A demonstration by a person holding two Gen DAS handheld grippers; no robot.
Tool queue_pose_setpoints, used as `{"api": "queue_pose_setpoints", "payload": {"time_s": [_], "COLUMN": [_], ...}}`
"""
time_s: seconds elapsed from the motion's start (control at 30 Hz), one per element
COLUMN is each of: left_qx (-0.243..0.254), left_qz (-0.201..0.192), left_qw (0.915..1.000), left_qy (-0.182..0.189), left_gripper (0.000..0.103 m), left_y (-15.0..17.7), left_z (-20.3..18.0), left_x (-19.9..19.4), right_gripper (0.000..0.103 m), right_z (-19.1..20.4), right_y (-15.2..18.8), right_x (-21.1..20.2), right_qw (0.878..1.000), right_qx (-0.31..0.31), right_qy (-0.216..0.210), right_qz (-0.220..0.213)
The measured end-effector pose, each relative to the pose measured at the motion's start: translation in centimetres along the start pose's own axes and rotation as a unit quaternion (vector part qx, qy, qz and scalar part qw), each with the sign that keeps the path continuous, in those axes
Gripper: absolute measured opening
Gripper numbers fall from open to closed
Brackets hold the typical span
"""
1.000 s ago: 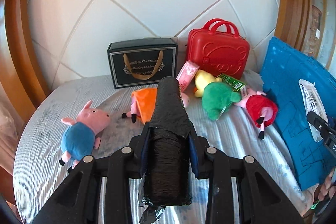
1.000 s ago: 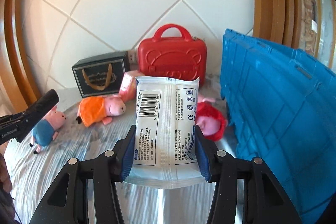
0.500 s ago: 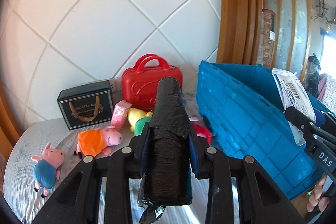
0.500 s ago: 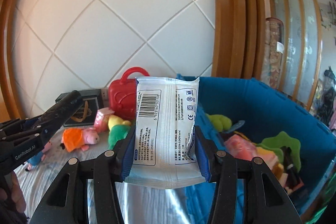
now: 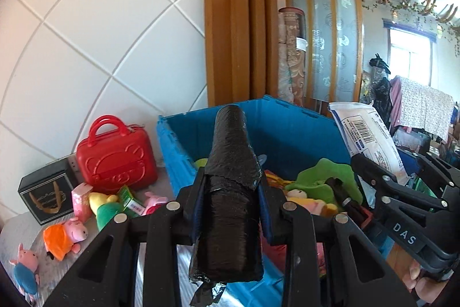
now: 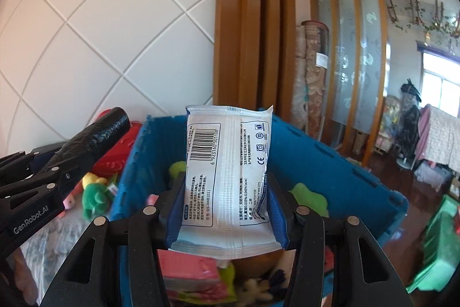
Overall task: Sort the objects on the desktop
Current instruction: 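Carry the black roll and wipes packet into the blue bin and release them, then withdraw both tools from the bin back toward the bed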
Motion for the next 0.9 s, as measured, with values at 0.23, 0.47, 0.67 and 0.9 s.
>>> {"api": "queue_pose_setpoints", "payload": {"time_s": [0.23, 0.47, 0.67, 0.9], "left_qx": [0.025, 0.026, 0.005, -0.032], "left_qz": [0.025, 0.043, 0.022, 0.003], "left_qw": [0.9989, 0.9986, 0.9997, 0.9993], "left_qy": [0.031, 0.018, 0.005, -0.021], "left_gripper": [0.031, 0.051, 0.099, 0.103], "left_y": [-1.3, -1.5, -1.5, -0.7], "left_z": [-6.5, -6.9, -5.3, -1.8], "left_x": [2.8, 3.1, 2.1, -1.1], "right_gripper": [0.050, 0.055, 0.101, 0.103], "right_z": [-6.4, -9.8, -9.7, -9.7], "right_y": [0.0, 1.0, 0.9, 0.8], "right_x": [3.4, 6.6, 6.2, 4.7], "right_qw": [0.999, 0.998, 0.998, 0.998], "right_qx": [0.006, 0.015, 0.007, 0.017], "right_qy": [0.032, 0.041, 0.050, 0.055], "right_qz": [0.019, 0.049, 0.033, 0.034]}}
Point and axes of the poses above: each gripper's, at about its wrist camera, not at the fingertips, and x roughly the way its jaws point, z to its left, y to its underside, the point moved 7 cm from there along x, roughly the way its jaws point, and after that the axes turned 6 degrees about x, right-handed, at the moved point
